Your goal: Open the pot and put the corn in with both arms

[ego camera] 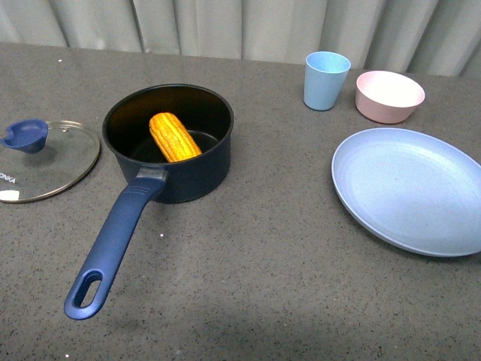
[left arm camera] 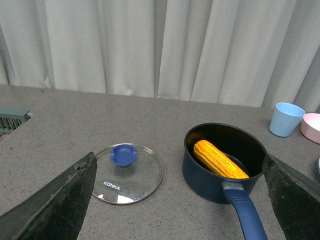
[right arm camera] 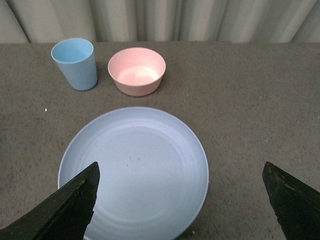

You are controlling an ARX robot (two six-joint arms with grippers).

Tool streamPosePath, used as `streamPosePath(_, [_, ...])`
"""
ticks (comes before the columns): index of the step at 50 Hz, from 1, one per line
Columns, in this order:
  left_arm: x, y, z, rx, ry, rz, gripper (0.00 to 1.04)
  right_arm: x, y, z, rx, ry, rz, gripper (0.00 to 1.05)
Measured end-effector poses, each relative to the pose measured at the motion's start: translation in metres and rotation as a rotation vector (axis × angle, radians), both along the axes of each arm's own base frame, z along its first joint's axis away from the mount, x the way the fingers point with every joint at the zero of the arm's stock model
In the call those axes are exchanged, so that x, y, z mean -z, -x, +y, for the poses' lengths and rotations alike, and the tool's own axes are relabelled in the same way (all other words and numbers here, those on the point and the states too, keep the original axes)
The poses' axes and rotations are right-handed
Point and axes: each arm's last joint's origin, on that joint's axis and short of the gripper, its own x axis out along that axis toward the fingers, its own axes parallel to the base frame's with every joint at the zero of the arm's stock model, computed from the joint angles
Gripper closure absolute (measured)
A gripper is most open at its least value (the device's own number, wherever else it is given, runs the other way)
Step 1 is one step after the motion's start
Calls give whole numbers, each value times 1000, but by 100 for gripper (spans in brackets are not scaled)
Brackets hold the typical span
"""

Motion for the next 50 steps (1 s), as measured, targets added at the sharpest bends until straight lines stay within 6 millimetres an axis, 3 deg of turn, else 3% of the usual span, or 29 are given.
streamPosePath(9, [0,0,0,0,0,0,7,19,35,-4,16,42,47,9])
streamPosePath(22, [0,0,0,0,0,0,7,17,47,-10,29,61,-39,10])
streamPosePath(26, [0,0,0,1,0,-1,7,24,51,-13,-97,-3,-221,25])
streamPosePath(30, [0,0,0,0,0,0,7,14,58,-17,-132,-18,-372,41])
streamPosePath(50, [0,0,0,0,0,-1,7,10,79,-35,-122,-11,-398,102])
